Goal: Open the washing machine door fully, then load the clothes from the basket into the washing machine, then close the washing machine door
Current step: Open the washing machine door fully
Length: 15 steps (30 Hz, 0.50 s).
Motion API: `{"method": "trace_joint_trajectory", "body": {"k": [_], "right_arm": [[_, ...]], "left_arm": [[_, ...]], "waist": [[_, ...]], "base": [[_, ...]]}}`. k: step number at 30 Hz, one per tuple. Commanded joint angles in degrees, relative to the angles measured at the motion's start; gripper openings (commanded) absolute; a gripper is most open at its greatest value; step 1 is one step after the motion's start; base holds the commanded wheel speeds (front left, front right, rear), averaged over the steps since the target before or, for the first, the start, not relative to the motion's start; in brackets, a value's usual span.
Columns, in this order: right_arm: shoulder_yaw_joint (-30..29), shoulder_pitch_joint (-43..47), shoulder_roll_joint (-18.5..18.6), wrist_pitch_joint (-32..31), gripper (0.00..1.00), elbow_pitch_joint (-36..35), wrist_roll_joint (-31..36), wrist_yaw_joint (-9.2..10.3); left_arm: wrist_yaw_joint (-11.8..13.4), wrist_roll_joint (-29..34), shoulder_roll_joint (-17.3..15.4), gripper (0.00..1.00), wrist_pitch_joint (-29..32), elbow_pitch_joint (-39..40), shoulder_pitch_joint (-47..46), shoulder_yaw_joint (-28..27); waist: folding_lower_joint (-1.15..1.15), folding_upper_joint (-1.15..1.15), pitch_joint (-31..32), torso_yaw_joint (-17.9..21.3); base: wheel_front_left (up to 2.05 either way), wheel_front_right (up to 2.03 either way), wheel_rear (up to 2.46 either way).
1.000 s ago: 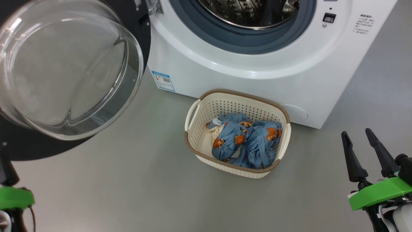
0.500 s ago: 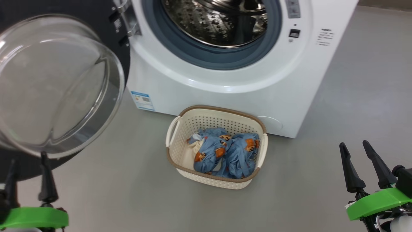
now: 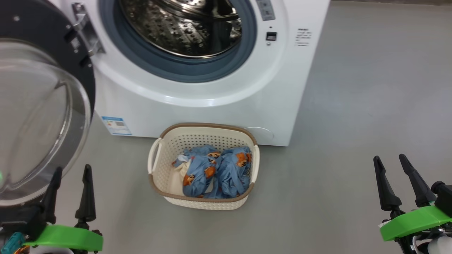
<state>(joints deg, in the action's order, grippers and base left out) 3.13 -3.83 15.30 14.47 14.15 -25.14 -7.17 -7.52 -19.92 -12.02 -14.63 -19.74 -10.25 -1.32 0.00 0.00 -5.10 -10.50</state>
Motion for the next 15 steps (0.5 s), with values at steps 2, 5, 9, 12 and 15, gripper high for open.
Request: {"method": "trace_joint_trajectory", "body": {"k": [2, 5, 9, 12, 15], "right_arm": [[0.51, 0.02, 0.81, 0.52, 1.0, -1.53, 0.07, -0.32], [0.58, 0.01, 0.69, 0.52, 1.0, -1.59, 0.11, -0.32], [0.55, -0.02, 0.65, 0.52, 1.0, -1.62, 0.12, -0.32], [0.56, 0.14, 0.65, 0.52, 1.0, -1.59, 0.08, -0.32], [0.49, 0.43, 0.57, 0.52, 1.0, -1.61, -0.02, -0.32]], "left_arm": [[0.04, -1.23, -2.35, 1.0, -0.37, 2.15, -0.37, -0.64], [0.04, -2.27, -2.72, 1.0, -0.37, 2.67, -0.37, 1.05], [0.04, -2.73, -2.65, 1.0, -0.37, 3.26, -0.22, 2.31], [0.04, -3.33, -2.46, 1.0, -0.37, 3.6, 0.09, 3.23], [0.03, -3.95, -2.54, 1.0, -0.37, 3.61, 0.38, 4.03]], "waist": [[0.0, 0.0, -0.14, 3.15], [0.0, 0.0, -0.25, 5.27], [0.0, 0.0, -0.2, 7.1], [0.0, 0.0, -0.04, 8.2], [0.0, 0.0, 0.1, 9.08]], "base": [[0.0, 0.0, 0.0], [0.0, 0.0, 0.0], [0.0, 0.0, 0.0], [0.0, 0.0, 0.0], [0.0, 0.0, 0.0]]}}
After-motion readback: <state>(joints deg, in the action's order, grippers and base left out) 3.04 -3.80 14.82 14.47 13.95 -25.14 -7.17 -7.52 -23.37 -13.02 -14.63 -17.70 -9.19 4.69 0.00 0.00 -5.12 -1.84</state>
